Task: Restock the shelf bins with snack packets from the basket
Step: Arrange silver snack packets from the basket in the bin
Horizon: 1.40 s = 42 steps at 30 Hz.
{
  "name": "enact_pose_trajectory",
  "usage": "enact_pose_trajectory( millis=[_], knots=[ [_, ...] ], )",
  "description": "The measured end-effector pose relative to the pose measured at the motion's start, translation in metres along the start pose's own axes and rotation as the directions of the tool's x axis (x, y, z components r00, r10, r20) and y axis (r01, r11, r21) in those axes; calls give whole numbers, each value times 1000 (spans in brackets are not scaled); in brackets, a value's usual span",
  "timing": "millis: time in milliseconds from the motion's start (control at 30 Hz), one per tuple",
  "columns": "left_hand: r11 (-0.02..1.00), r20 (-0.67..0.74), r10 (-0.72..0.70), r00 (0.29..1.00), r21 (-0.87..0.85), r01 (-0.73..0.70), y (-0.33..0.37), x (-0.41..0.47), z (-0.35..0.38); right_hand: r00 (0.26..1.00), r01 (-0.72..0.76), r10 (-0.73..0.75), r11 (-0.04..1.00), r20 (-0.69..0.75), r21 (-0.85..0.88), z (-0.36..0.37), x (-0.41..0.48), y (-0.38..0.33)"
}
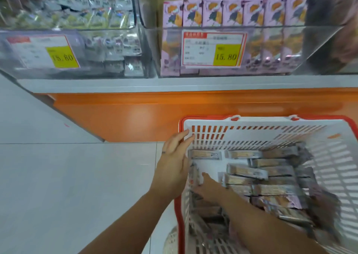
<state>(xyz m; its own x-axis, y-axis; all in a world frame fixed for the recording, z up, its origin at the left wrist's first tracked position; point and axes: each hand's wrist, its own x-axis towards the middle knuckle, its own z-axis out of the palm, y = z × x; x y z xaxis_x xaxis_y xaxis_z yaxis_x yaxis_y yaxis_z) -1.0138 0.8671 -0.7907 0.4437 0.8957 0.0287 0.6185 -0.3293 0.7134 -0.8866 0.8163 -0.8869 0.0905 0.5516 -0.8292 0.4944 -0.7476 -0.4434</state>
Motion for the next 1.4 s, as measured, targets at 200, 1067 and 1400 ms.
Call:
enact_pose_trajectory(
  millis=[200,1067,1400],
  knots=[
    [1000,27,-14,1000,22,14,-1,1,2,991,1,-6,999,-136,-35,17,9,3],
    [978,-72,184,980,-81,-190,72,-41,-207,597,565,-799,354,73,-745,-120,-262,-206],
    [990,-474,-54,879,93,111,59,1,-300,394,370,-914,258,-102,-892,-149,-225,-300]
  ],
)
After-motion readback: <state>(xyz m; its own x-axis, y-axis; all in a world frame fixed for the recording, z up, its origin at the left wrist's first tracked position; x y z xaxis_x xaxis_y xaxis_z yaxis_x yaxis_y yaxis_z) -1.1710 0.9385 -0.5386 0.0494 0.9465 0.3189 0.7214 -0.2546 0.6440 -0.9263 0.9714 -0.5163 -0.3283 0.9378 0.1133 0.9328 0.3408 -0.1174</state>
